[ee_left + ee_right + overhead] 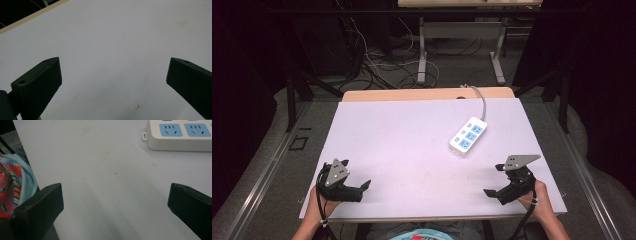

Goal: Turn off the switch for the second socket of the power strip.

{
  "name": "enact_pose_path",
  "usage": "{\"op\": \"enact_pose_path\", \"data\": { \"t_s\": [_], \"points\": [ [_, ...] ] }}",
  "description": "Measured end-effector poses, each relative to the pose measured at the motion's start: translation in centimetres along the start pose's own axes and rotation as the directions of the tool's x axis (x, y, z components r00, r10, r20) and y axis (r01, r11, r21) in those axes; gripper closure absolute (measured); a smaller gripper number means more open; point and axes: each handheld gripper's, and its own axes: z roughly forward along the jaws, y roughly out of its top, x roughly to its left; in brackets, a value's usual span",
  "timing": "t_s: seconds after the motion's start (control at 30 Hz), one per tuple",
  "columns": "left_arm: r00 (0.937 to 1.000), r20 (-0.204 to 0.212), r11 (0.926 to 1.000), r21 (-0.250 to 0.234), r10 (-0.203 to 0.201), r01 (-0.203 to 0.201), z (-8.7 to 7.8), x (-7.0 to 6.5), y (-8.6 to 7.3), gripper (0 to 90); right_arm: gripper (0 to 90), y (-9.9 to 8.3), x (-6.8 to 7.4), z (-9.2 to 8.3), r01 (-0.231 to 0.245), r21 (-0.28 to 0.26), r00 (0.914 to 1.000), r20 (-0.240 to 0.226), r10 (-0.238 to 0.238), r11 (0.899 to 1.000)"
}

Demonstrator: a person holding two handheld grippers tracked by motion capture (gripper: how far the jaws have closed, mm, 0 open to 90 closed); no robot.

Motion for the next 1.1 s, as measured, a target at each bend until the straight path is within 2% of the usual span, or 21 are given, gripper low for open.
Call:
{"op": "enact_pose_path", "data": {
  "t_s": [0.33,0.43,0.53,0.57,0.63,0.67,1.1],
  "points": [
    [1.0000,0.006,1.0000,-0.008,-0.002,0.002,0.0,-0.1,0.0,0.1,0.0,0.1,-0.1,0.0,-0.001,0.000,1.0000,0.003,0.001,1.000],
    [1.0000,0.006,1.0000,-0.003,-0.006,0.006,0.1,-0.1,-0.1,0.0,0.0,0.3,-0.1,-0.1,-0.002,0.018,1.0000,-0.007,0.002,1.000],
    [1.0000,0.002,1.0000,-0.001,-0.002,0.002,0.1,-0.1,-0.1,0.1,0.0,0.3,-0.1,-0.1,-0.002,0.014,1.0000,0.003,0.001,1.000],
    [1.0000,0.002,1.0000,-0.001,0.001,-0.001,0.1,-0.1,0.0,0.1,0.0,0.3,-0.1,0.0,-0.004,-0.002,0.9999,0.013,0.004,1.000],
    [1.0000,0.002,1.0000,0.001,0.007,-0.007,0.2,-0.1,0.0,0.0,0.0,0.4,-0.2,0.0,-0.002,-0.003,1.0000,0.005,0.002,1.000],
    [1.0000,0.008,1.0000,0.002,0.004,-0.004,0.2,-0.1,0.0,0.1,0.0,0.5,-0.2,-0.2,0.000,0.018,1.0000,0.002,0.000,1.000],
    [0.9996,-0.003,0.9996,0.004,0.028,-0.028,0.2,-0.1,0.0,0.0,0.0,1.5,-0.4,-0.4,0.001,0.005,0.9997,0.025,-0.001,1.000]
  ]
}}
